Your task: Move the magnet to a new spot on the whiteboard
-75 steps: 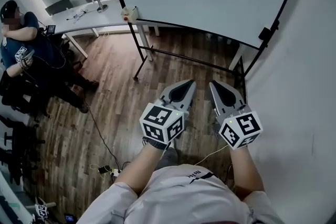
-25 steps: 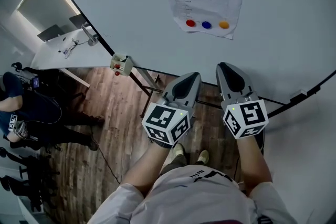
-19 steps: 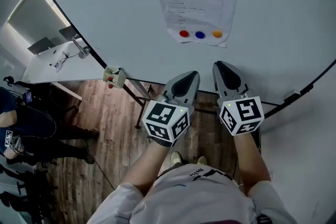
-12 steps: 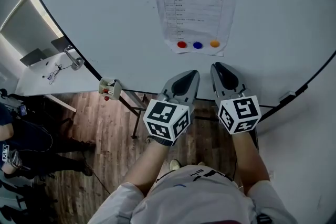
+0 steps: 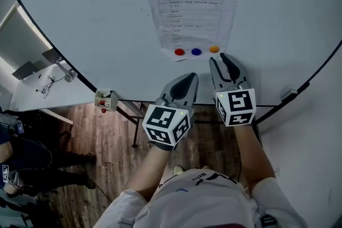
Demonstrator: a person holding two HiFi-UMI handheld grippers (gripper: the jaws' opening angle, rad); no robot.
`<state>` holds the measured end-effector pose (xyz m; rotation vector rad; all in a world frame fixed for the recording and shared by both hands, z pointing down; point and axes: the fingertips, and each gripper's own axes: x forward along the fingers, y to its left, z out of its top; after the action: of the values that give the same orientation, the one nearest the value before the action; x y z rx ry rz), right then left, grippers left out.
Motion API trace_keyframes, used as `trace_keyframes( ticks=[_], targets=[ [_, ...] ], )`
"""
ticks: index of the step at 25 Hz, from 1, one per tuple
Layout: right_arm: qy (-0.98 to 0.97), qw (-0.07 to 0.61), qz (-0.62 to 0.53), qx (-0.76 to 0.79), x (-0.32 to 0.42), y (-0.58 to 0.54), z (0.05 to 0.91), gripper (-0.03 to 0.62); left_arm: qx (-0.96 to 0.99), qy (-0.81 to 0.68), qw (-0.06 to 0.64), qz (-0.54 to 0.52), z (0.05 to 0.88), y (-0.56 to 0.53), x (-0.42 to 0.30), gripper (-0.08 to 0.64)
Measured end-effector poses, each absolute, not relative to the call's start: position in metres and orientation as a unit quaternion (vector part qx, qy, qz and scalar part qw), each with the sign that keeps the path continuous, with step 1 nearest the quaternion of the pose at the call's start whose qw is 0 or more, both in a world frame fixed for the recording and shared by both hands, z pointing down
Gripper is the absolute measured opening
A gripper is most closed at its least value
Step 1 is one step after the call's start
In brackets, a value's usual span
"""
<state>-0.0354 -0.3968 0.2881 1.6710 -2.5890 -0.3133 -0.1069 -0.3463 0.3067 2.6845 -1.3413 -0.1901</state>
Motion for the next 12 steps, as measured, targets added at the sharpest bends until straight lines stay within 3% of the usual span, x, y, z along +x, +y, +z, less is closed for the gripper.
trace_keyframes(
  ticks=[12],
  targets=[
    [-0.786,0.079,-0.18,0.586,-0.044,-0.423,0.288,0.13,0.89,-0.445,0.074,-0.06,0.315,-0.353,-0.122,0.012]
  ],
)
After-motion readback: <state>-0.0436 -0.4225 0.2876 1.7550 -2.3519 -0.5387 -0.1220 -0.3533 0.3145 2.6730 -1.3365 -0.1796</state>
